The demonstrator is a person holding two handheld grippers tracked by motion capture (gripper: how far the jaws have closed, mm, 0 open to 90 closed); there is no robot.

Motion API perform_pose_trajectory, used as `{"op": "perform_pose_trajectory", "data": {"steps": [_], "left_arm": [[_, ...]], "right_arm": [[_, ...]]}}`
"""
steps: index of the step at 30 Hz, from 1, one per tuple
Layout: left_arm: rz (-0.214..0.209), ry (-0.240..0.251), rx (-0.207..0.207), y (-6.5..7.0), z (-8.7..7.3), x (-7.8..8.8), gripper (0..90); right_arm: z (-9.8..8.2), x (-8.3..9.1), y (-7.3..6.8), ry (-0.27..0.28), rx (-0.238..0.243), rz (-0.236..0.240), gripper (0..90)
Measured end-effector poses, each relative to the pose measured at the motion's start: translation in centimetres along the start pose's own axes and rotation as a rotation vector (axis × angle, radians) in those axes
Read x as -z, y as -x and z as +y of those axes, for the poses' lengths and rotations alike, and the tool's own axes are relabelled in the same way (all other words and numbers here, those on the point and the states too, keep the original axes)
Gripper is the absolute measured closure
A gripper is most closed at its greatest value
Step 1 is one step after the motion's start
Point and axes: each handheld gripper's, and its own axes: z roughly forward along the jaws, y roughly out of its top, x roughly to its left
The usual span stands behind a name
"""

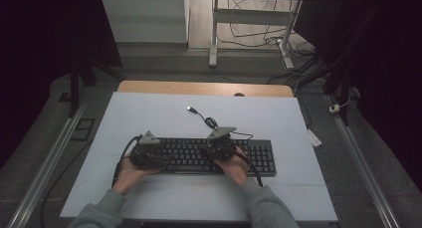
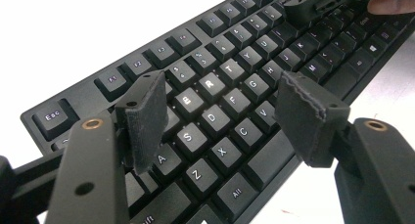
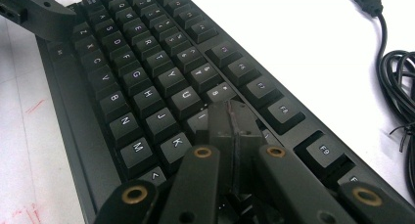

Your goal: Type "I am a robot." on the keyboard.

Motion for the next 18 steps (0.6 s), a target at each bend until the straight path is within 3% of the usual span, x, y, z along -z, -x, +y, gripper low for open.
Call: {"op": "perform_pose_trajectory", "data": {"steps": [12, 18], "left_arm": [[0.002, -0.005, -0.005, 0.0, -0.02, -0.03, 35.6], [0.006, 0.004, 0.004, -0.14, -0.06, 0.09, 35.7]], "right_arm": [[-0.11, -0.15, -0.09, -0.011, 0.007, -0.009, 89.7], [0.01, 0.46, -0.13, 0.013, 0.015, -0.018, 89.7]]}}
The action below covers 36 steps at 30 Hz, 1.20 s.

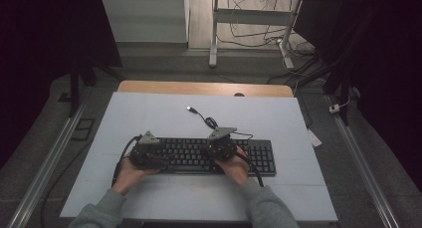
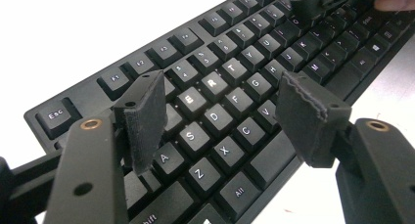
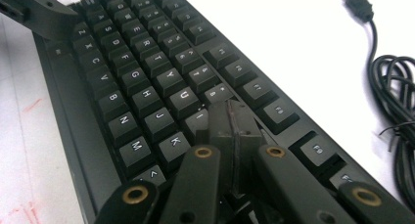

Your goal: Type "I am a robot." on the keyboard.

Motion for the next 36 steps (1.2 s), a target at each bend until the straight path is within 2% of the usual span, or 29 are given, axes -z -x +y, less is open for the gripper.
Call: {"op": "perform_pose_trajectory", "data": {"steps": [11, 17, 22, 29, 36], "left_arm": [[0.008, 0.008, 0.004, -0.2, -0.1, 0.2, 35.6], [0.014, 0.016, 0.011, -0.4, -0.2, 0.4, 35.6], [0.017, 0.023, 0.015, -0.6, -0.2, 0.5, 35.5], [0.024, 0.026, 0.023, -0.8, -0.3, 0.6, 35.6], [0.03, 0.028, 0.023, -0.9, -0.3, 0.5, 35.5]], "right_arm": [[-0.5, 2.1, 0.0, 0.029, -0.011, 0.0, 88.6], [-1.5, 3.8, 0.2, 0.035, -0.032, -0.01, 69.3], [-2.5, 5.3, 0.4, 0.057, -0.049, -0.02, 58.1], [-4.3, 7.3, 0.3, 0.065, -0.058, -0.039, 51.8], [-5.3, 8.4, 0.4, 0.077, -0.056, -0.055, 51.6]]}}
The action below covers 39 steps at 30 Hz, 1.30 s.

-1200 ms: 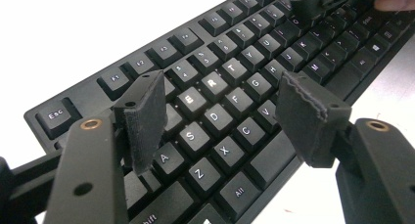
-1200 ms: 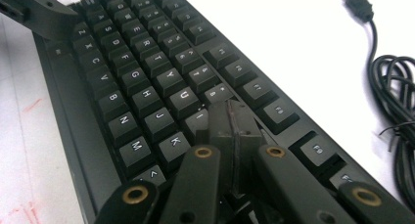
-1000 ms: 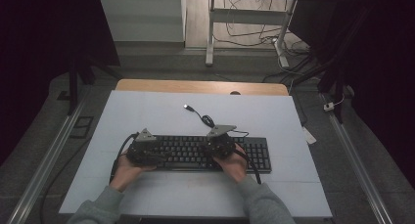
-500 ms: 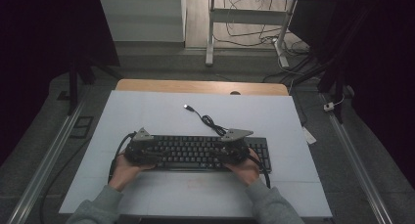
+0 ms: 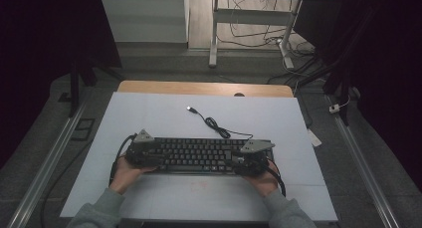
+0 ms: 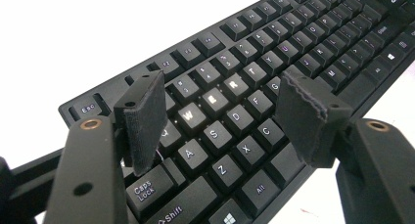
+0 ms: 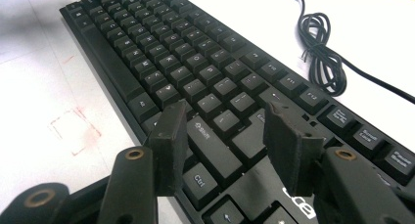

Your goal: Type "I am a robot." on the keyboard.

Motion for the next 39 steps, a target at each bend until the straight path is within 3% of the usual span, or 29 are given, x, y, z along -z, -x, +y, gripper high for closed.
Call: {"op": "perform_pose_trajectory", "data": {"steps": [13, 16, 20, 24, 33, 39], "left_arm": [[0.004, 0.019, -0.013, 0.4, 0.6, -0.6, 36.5], [-0.001, 0.015, -0.023, 0.6, 1.0, -1.0, 37.1], [-0.028, 0.029, -0.006, 0.9, 1.6, -1.3, 39.8], [-0.054, 0.036, -0.017, 1.2, 2.0, -1.6, 49.5], [-0.058, -0.014, -0.093, 1.9, 2.4, -3.0, 86.6], [-0.034, -0.055, -0.128, 2.4, 2.3, -4.0, 88.7]], "right_arm": [[0.1, -0.1, 0.1, 0.008, 0.004, -0.013, 51.0], [0.1, -0.1, 0.1, 0.004, 0.007, -0.013, 51.0], [0.2, -0.2, 0.0, 0.001, 0.011, -0.008, 51.1], [0.2, -0.3, -0.1, 0.002, 0.014, -0.007, 51.1], [0.2, -0.5, -0.1, -0.004, 0.016, -0.006, 51.1], [0.2, -0.5, -0.2, -0.012, 0.02, -0.007, 51.0]]}}
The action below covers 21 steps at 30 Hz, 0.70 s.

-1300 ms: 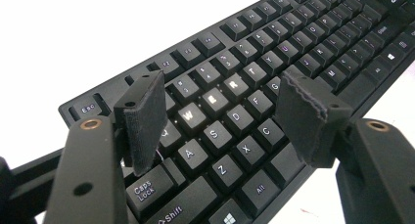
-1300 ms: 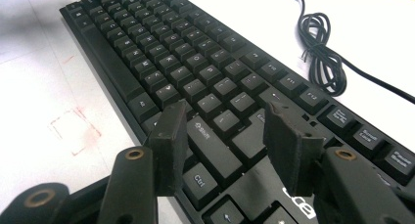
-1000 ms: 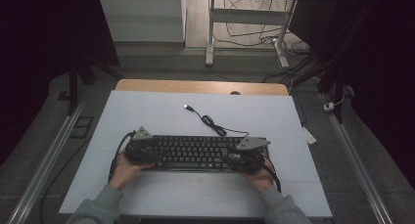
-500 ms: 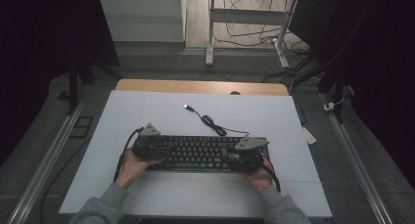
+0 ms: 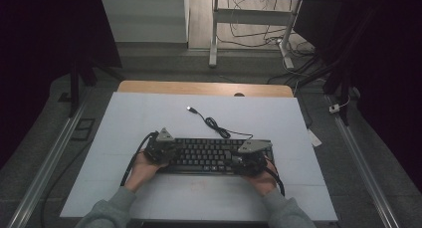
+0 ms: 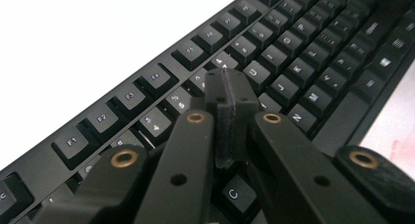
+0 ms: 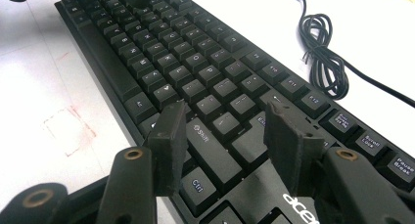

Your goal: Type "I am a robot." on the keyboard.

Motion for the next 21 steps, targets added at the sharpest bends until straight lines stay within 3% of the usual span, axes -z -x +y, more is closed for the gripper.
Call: {"op": "perform_pose_trajectory", "data": {"steps": [21], "left_arm": [[0.006, -0.018, 0.012, -0.19, -0.05, -1.04, 88.4]], "right_arm": [[-0.05, -0.13, 0.03, -0.009, 0.002, -0.003, 50.8]]}}
